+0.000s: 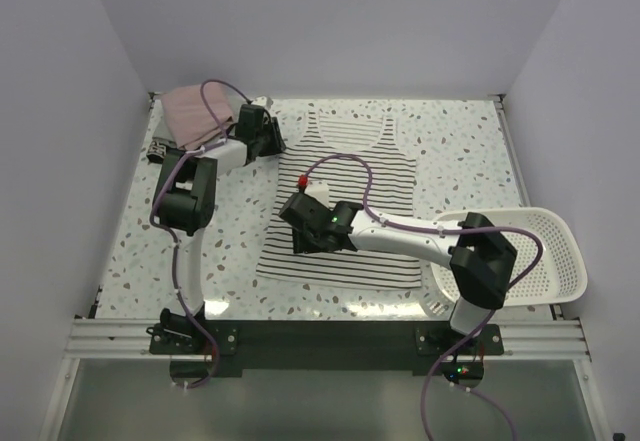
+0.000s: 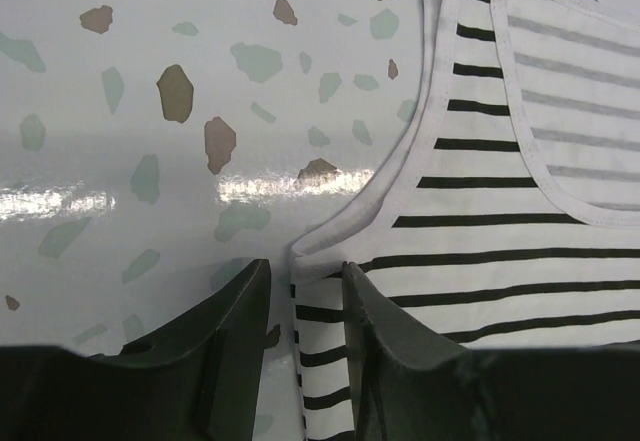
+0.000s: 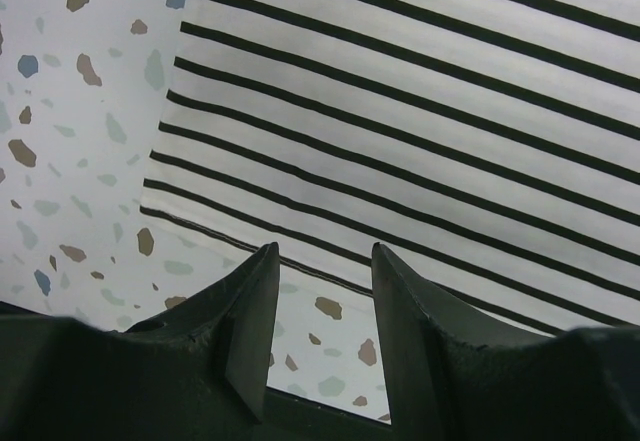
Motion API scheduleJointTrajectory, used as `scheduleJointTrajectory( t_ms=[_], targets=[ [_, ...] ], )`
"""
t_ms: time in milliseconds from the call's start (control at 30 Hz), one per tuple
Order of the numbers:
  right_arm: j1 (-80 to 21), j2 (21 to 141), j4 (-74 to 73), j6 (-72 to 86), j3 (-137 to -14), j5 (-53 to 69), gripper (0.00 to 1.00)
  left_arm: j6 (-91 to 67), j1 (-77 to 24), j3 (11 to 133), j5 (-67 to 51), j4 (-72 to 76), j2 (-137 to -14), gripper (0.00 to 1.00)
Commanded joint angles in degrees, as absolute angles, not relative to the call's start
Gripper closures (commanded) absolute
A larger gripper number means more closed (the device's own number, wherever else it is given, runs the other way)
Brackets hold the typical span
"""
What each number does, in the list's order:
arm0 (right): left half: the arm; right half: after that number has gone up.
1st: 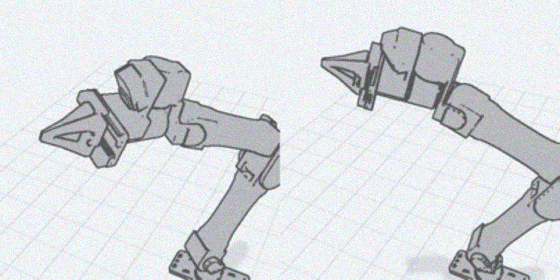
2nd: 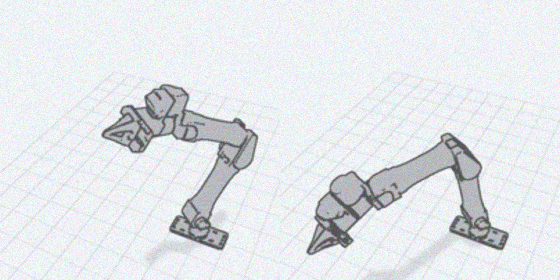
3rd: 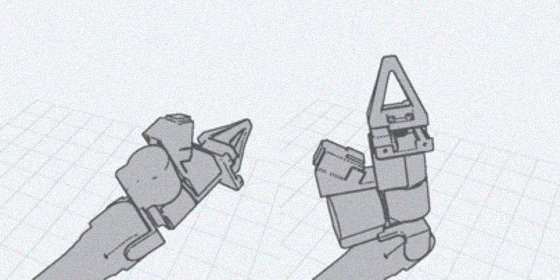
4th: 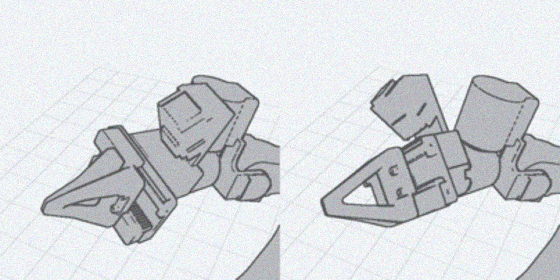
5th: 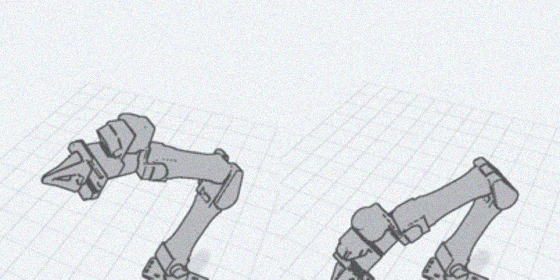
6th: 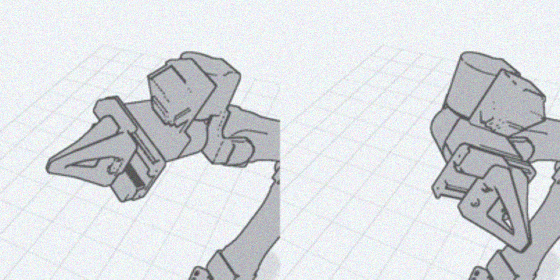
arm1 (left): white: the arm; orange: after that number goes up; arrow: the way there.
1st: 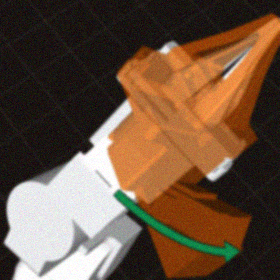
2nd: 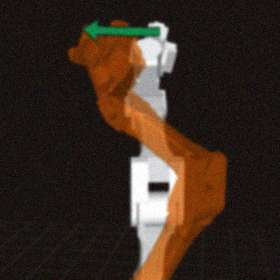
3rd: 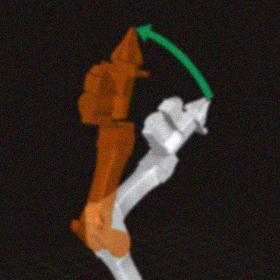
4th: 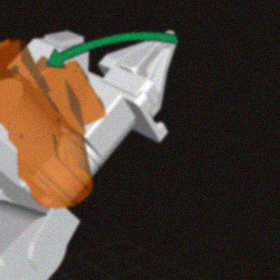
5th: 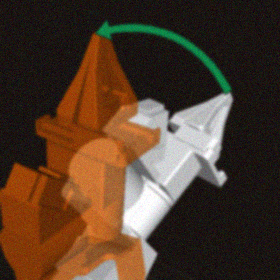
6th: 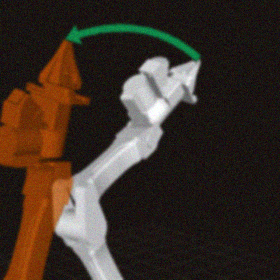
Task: Fold and stack the tank tops
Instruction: Flatten the tank top out
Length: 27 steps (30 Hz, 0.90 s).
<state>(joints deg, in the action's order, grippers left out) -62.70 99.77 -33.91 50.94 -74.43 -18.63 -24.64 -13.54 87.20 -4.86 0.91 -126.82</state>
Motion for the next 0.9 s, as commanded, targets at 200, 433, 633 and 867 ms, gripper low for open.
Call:
scheduleJointTrajectory(
  t_ms=[200,433,633,867],
  targets=[
    [-64.4,99.1,-34.7,52.6,-77.1,-20.9,0.55,-23.6,-14.2,87.9,-3.0,-2.6,-127.3,0.71],
    [-67.6,105.2,-35.1,52.1,-82.9,-21.1,0.56,-23.4,-14.5,87.7,-0.1,-3.8,-127.4,0.9],
    [-72.0,114.8,-35.9,51.0,-91.6,-21.3,0.56,-26.5,-14.2,80.9,5.9,-0.9,-121.3,1.0],
    [-74.9,123.0,-35.9,51.0,-97.9,-21.1,0.58,-28.3,-13.2,77.5,6.5,-0.9,-118.7,1.0]
  ],
)
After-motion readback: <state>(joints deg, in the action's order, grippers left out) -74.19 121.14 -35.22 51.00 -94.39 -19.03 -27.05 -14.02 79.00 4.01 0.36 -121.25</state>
